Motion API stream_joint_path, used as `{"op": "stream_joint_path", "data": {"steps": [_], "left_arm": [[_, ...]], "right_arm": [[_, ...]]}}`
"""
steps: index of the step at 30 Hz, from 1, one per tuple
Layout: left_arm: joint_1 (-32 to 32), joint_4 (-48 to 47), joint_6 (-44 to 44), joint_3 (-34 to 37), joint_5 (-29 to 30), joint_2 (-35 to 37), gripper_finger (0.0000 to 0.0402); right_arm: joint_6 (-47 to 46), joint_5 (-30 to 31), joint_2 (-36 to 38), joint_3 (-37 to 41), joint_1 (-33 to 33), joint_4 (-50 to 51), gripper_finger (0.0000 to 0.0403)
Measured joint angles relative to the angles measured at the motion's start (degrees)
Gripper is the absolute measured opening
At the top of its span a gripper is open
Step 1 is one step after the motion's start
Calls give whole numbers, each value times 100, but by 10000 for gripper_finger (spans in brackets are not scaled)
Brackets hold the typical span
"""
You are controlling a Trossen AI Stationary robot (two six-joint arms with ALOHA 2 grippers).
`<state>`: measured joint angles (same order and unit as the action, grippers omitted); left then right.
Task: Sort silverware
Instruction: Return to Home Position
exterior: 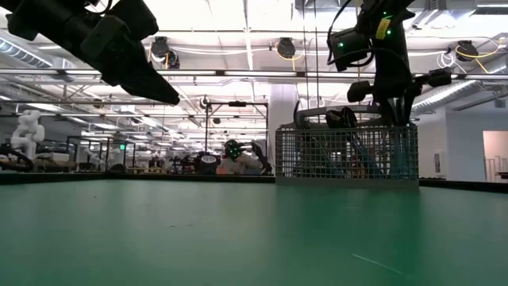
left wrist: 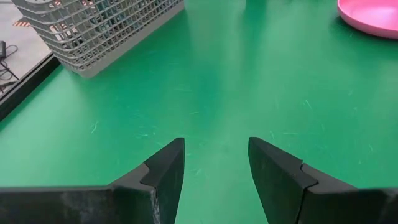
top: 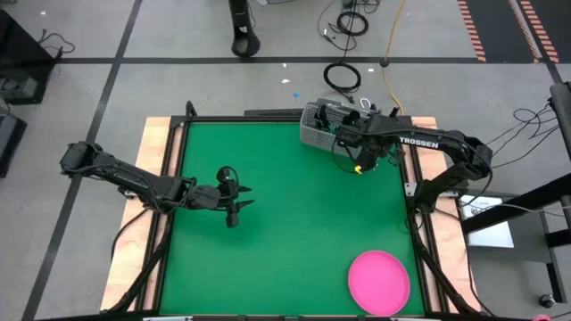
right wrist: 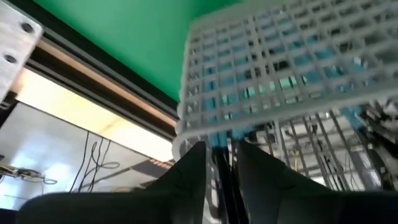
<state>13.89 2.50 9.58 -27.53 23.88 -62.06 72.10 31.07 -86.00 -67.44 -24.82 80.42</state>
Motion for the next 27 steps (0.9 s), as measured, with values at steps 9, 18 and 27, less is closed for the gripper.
{"op": "stream_joint_path", "data": {"steps": [9,18,27], "left_arm": [[0,-2,0,0,0,0,180],[0,16,0,0,-2,75,180],[1,279,-389,-9,-53,813,180]], "right_arm": [[-480,732,38,-2,17,119,106],[-1308,806,50,-7,24,674,103],[-2064,665,351,-630,204,958,103]]}}
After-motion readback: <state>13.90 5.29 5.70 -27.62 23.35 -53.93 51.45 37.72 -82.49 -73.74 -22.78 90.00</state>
